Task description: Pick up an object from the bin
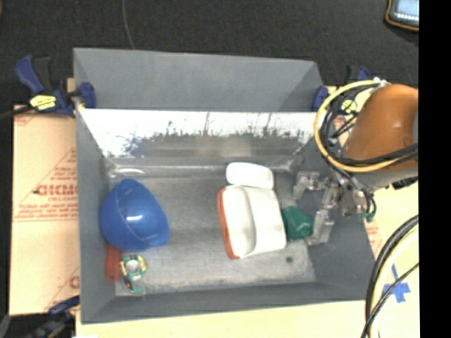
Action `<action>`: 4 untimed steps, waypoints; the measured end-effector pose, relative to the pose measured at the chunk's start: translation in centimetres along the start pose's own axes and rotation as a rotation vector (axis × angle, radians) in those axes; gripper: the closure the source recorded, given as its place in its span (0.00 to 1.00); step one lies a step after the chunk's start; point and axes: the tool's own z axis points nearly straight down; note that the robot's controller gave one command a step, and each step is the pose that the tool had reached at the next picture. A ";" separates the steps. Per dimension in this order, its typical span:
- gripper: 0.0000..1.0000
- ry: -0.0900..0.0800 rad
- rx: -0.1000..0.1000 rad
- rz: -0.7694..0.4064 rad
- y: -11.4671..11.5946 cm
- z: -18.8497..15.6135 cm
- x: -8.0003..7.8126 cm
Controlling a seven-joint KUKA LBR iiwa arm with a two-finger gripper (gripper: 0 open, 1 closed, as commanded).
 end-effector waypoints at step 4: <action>0.00 -0.006 0.003 -0.294 -3.7 6.7 -4.2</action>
Offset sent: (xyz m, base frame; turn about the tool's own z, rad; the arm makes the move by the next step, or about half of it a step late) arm 0.0424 -0.0353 -0.0984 -0.0161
